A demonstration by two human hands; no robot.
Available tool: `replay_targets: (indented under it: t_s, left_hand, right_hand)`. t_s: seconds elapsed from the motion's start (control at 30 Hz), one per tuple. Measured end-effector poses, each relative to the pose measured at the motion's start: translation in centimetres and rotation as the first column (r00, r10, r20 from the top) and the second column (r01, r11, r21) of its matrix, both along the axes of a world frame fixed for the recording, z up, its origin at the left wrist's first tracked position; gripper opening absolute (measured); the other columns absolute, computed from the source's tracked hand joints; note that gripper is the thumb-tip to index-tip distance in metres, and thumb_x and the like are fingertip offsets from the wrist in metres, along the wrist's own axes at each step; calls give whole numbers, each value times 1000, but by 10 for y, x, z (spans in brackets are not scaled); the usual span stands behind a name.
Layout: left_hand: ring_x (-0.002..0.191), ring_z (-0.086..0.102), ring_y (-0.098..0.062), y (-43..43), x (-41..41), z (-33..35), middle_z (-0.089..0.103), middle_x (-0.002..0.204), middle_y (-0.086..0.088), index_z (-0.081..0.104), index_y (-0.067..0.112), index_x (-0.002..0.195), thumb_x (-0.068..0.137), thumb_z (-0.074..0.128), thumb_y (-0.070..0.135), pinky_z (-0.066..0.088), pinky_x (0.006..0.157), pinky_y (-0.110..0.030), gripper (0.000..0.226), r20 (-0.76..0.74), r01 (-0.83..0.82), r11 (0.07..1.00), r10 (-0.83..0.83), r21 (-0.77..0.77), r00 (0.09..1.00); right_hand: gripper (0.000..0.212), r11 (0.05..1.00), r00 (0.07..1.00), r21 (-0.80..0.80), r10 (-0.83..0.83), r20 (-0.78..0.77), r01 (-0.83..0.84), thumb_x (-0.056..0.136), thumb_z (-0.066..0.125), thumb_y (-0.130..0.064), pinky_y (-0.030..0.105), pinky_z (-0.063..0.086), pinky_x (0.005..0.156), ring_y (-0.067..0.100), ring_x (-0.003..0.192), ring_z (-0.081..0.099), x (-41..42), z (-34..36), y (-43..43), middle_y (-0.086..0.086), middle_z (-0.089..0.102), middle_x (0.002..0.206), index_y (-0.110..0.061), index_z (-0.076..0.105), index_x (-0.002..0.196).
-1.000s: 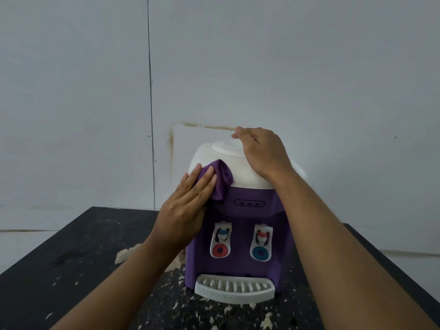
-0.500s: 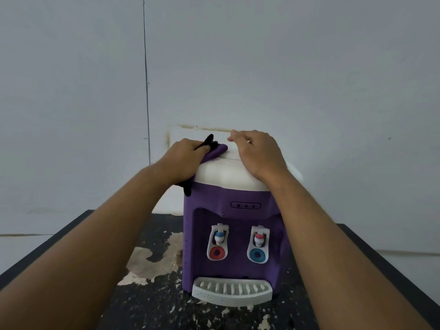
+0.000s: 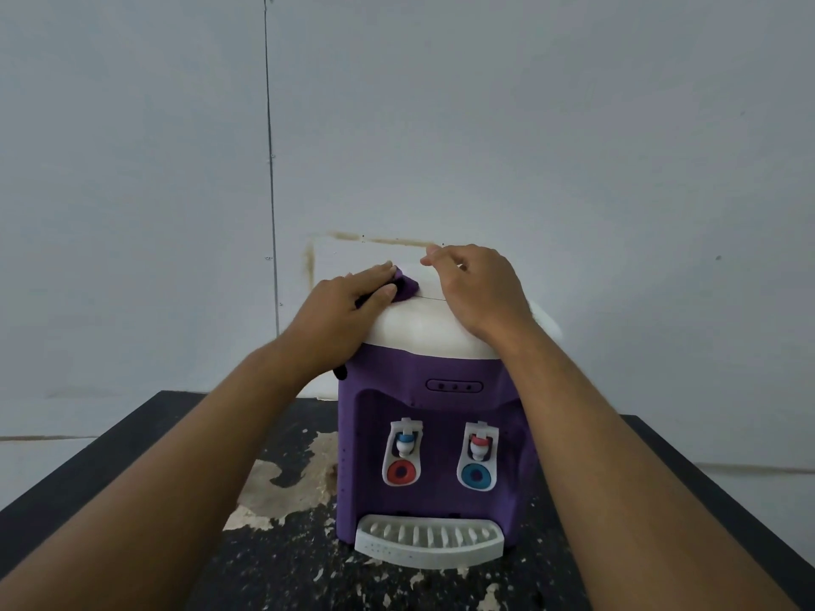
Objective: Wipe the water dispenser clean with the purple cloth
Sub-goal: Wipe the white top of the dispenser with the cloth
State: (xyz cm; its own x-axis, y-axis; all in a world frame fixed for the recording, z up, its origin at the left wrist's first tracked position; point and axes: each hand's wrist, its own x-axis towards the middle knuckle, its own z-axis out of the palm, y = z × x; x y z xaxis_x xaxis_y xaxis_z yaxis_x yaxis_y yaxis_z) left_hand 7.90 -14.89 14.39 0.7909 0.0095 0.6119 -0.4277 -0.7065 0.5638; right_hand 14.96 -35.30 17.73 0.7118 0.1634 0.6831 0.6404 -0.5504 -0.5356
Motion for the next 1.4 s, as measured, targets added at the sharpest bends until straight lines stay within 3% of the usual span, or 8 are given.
replay_targets:
  t_s: [0.17, 0.23, 0.3, 0.47, 0.73, 1.0, 1.27, 1.4]
  left_hand:
    - [134, 61, -8, 8, 9, 7, 58, 154, 19, 69, 34, 142, 111, 52, 44, 48, 109, -35, 37, -82, 12, 965, -35, -262, 996]
    - [85, 76, -14, 8, 10, 5, 71, 135, 17, 74, 41, 133, 110, 51, 49, 64, 70, -44, 34, -92, -4, 933, -31, -360, 995]
    - [45, 61, -7, 8, 7, -1, 78, 118, 15, 76, 50, 125, 109, 50, 52, 48, 39, -30, 31, -71, -9, 916, -22, -402, 997]
    - [113, 69, 5, 0, -4, -30, 75, 123, 29, 77, 47, 124, 110, 50, 46, 56, 105, -33, 30, 118, 27, 889, 31, -458, 993]
    - [142, 59, -14, -5, -20, -77, 69, 144, 6, 70, 15, 140, 99, 70, 12, 50, 118, -38, 41, 471, 115, 949, 39, -293, 881]
    - [135, 66, -18, -34, -55, -123, 72, 138, -6, 72, 9, 133, 92, 76, -5, 54, 112, -36, 43, 526, -5, 1000, -5, 16, 850]
    - [107, 70, -17, -63, -84, -114, 73, 110, 7, 77, 26, 119, 103, 62, 30, 59, 90, -30, 22, 249, 158, 893, -53, -422, 967]
    - [102, 76, -12, -88, -91, -107, 80, 107, 7, 78, 37, 116, 99, 67, 38, 63, 80, -25, 20, 218, 226, 776, -117, -589, 969]
  right_hand:
    - [51, 1000, 1000, -20, 8, -4, -9, 103, 41, -65, 30, 45, 82, 2, 109, 61, 0, 1, 1, -30, 66, 95, -39, 83, 113]
    - [52, 1000, 1000, -17, 10, -5, -10, 103, 41, -66, 29, 45, 82, 3, 110, 61, 1, 1, 0, -29, 66, 96, -39, 83, 113]
    - [52, 1000, 1000, -7, 17, -12, -17, 102, 40, -66, 32, 45, 84, 5, 111, 61, 1, 1, 0, -32, 63, 91, -39, 83, 113]
    - [55, 1000, 1000, -4, 22, -14, -22, 100, 39, -68, 28, 44, 81, 3, 107, 59, 0, 1, 0, -37, 59, 87, -39, 83, 113]
    - [52, 1000, 1000, 0, 23, -3, -23, 102, 41, -66, 25, 43, 83, 1, 109, 58, 0, 1, 0, -19, 78, 123, -39, 84, 111]
    - [30, 925, 977, 345, 98, 188, -159, 111, 58, -24, 19, 54, 83, 2, 100, 73, -34, 7, -10, -13, 82, 98, -24, 87, 106]
    - [25, 823, 995, 561, 97, 21, -92, 114, 56, -30, 25, 56, 74, 4, 82, 69, -125, -93, -39, -9, 76, 91, -35, 80, 116]
    - [35, 659, 824, 736, 498, -271, -157, 95, 65, -52, 28, 63, 89, 11, 107, 78, -158, -138, -27, -10, 82, 116, -46, 75, 128]
